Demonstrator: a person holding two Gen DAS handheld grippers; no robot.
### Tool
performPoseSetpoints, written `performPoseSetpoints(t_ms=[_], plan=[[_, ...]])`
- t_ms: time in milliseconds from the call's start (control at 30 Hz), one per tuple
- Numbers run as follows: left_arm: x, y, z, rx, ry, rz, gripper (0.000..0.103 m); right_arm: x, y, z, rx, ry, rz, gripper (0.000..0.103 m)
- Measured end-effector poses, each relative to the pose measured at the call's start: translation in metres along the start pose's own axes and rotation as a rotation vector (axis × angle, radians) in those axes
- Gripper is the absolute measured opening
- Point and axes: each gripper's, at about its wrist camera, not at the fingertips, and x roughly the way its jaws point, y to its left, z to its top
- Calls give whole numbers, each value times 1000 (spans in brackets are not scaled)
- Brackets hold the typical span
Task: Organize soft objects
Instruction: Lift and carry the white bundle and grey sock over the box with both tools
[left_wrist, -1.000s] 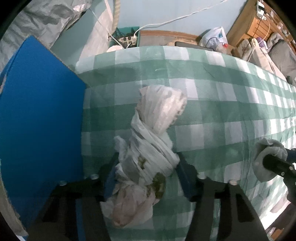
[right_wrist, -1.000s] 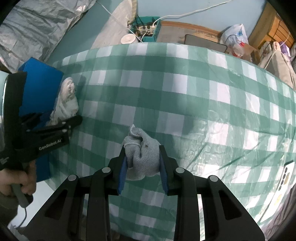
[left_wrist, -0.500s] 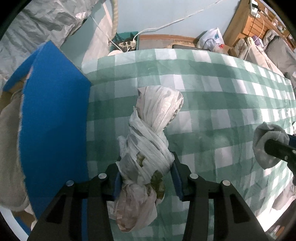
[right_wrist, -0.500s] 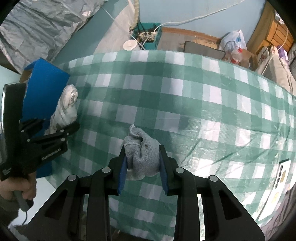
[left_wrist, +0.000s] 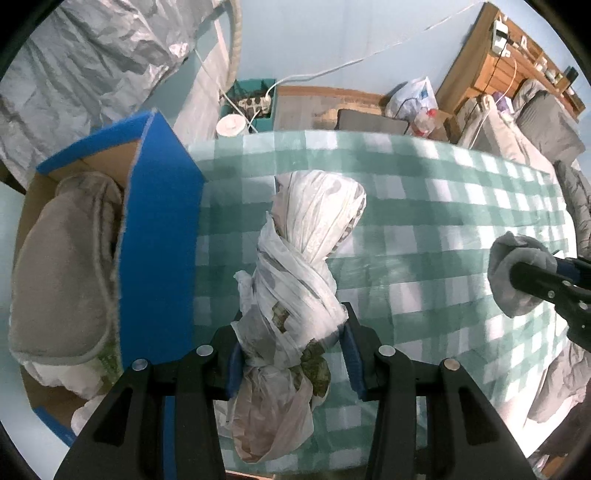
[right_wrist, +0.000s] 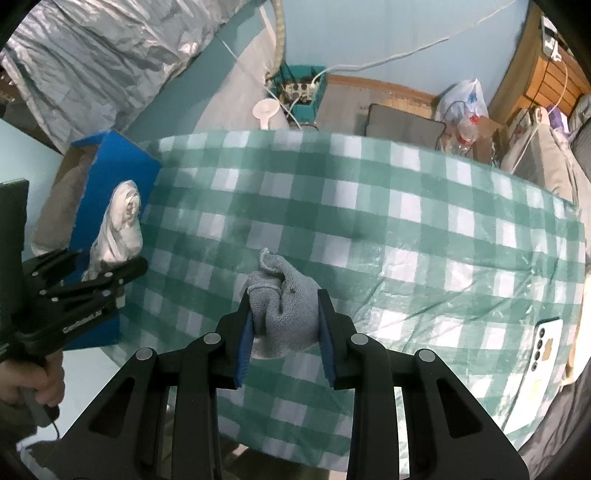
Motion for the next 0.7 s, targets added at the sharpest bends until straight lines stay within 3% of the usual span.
performPoseSetpoints(t_ms=[700], plan=[[-80, 13, -21, -23, -117, -49, 46, -48, 47, 13, -81, -84, 68, 29]])
